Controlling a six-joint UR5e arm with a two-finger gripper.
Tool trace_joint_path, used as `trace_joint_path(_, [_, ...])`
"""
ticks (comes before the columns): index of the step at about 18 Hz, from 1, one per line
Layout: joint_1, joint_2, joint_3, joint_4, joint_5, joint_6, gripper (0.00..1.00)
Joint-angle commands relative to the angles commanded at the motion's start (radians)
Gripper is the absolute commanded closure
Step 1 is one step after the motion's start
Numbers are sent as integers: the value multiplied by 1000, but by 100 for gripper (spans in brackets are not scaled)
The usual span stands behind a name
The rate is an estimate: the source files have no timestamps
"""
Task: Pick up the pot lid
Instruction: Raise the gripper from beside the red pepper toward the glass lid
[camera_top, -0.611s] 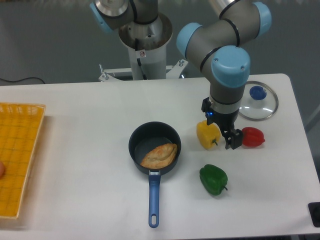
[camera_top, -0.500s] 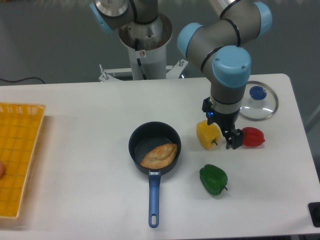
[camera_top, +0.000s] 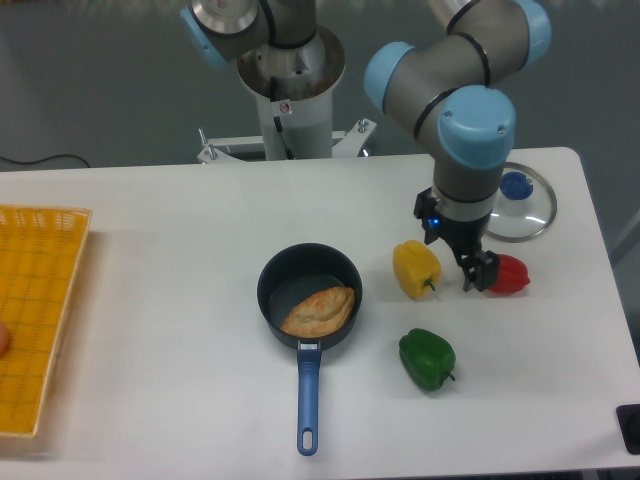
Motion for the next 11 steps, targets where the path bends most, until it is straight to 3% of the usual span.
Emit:
trace_joint_path(4, [34,40,-47,15,2,-14,0])
trace_joint_path(11, [123,49,-80,11,-6,-18,0])
